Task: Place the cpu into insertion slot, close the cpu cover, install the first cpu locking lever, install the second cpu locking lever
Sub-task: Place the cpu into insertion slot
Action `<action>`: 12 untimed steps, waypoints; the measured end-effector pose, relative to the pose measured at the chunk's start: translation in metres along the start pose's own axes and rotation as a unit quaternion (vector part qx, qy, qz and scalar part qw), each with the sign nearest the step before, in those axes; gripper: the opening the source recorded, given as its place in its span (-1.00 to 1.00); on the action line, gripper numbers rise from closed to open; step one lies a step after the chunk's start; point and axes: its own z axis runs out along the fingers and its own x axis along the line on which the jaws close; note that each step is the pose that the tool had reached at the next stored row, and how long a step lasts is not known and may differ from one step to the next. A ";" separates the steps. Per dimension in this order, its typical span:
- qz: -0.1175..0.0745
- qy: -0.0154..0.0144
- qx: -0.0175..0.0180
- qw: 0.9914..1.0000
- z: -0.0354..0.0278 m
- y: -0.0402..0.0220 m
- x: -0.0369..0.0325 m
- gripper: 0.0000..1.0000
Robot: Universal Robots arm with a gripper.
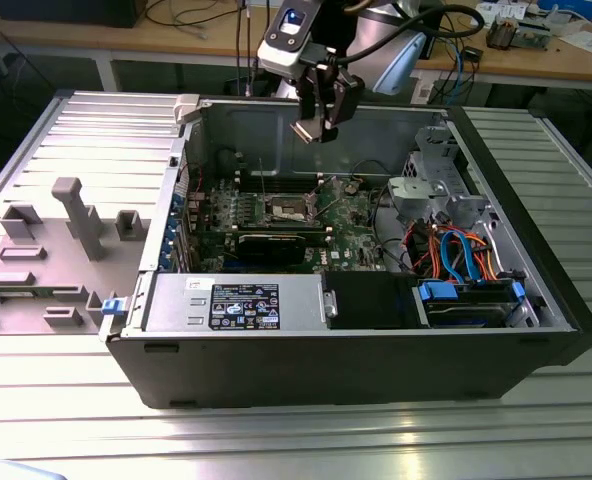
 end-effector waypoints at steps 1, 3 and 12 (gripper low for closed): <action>0.005 0.000 0.000 1.000 0.0001 -0.0001 0.0000 0.09; 0.010 -0.001 0.000 1.000 0.0002 -0.0001 0.0000 0.09; 0.046 -0.004 -0.001 0.999 0.0004 -0.0005 0.0002 0.09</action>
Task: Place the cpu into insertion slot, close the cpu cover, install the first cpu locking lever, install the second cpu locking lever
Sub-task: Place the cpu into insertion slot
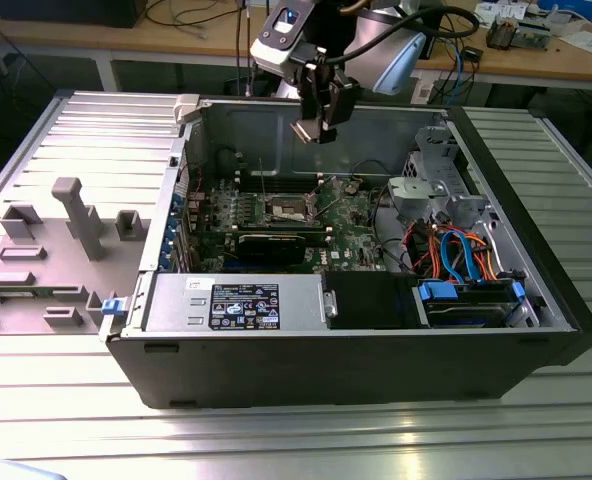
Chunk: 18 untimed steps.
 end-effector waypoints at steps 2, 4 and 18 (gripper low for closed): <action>0.008 -0.001 0.000 1.000 0.0001 -0.0001 0.0000 0.09; 0.017 -0.002 0.000 1.000 0.0001 -0.0001 0.0000 0.09; 0.022 -0.002 0.000 1.000 0.0002 -0.0001 0.0000 0.09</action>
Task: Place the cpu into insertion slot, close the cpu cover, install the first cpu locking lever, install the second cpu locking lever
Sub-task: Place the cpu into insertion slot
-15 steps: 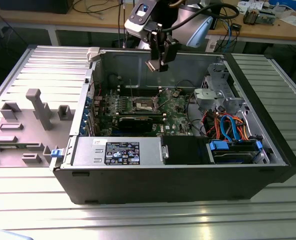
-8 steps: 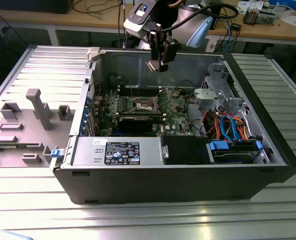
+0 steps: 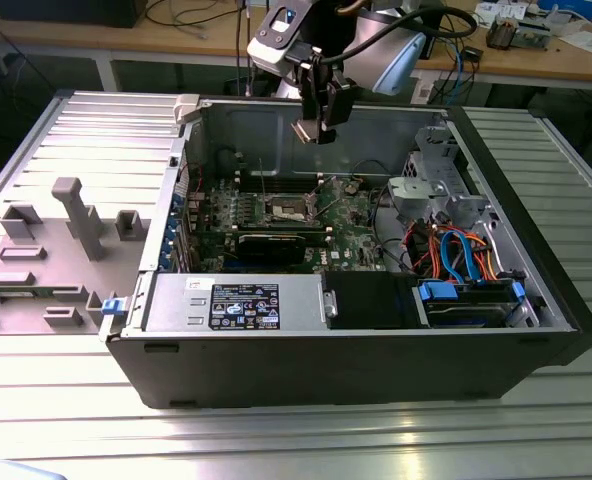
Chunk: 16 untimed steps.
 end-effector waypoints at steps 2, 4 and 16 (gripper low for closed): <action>0.000 0.000 0.000 1.000 0.0000 0.0000 0.0000 0.09; 0.002 0.000 0.000 1.000 0.0000 0.0000 0.0000 0.09; 0.049 -0.004 -0.001 0.999 0.0005 -0.0001 0.0000 0.09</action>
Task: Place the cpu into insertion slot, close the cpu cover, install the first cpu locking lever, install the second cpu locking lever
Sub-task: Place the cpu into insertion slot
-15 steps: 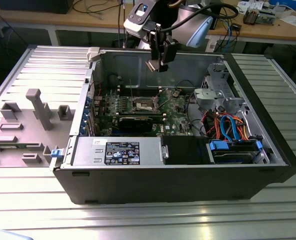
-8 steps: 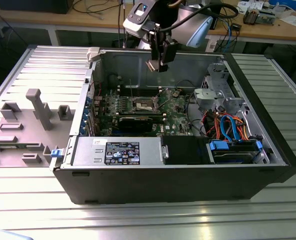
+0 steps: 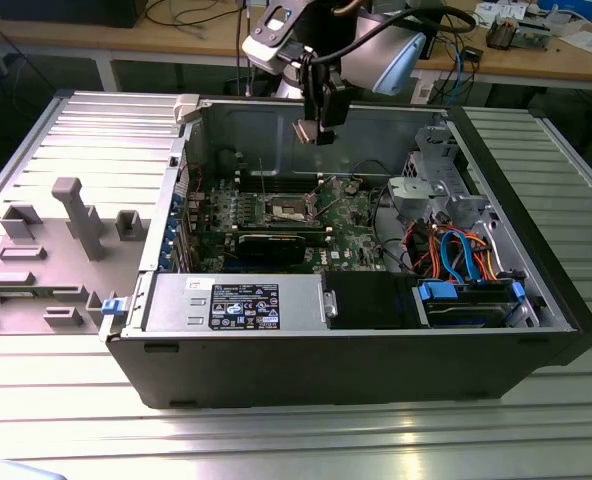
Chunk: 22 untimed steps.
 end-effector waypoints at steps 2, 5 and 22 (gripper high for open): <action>0.006 -0.001 0.000 1.000 0.0000 -0.0002 0.0000 0.09; 0.012 -0.001 0.000 1.000 0.0001 -0.0002 0.0001 0.09; 0.054 -0.005 -0.001 0.999 0.0001 -0.0024 0.0007 0.09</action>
